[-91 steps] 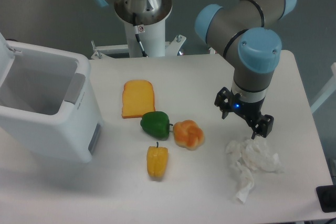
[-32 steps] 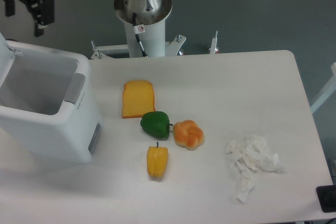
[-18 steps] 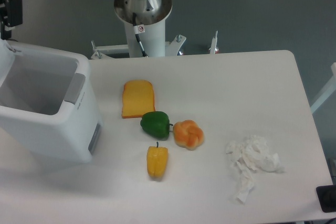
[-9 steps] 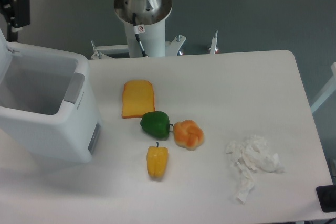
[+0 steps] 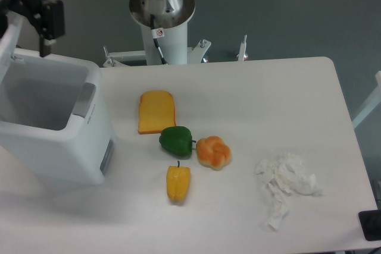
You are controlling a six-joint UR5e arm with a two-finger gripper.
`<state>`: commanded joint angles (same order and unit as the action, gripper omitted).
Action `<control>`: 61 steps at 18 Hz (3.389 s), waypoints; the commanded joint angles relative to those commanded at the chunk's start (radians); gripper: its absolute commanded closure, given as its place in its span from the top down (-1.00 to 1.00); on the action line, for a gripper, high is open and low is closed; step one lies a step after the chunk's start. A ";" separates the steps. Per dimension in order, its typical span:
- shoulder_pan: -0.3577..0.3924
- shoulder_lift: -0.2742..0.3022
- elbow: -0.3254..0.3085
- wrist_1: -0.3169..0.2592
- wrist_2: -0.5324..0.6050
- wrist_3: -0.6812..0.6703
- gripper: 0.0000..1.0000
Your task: Close the trash can
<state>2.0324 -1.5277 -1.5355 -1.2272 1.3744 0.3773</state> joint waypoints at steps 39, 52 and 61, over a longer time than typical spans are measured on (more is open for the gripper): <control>0.087 -0.098 -0.041 0.051 0.055 0.014 1.00; 0.114 -0.112 -0.040 0.069 0.054 0.011 1.00; 0.114 -0.098 -0.032 0.069 0.051 0.003 1.00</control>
<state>2.1460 -1.6260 -1.5677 -1.1582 1.4251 0.3804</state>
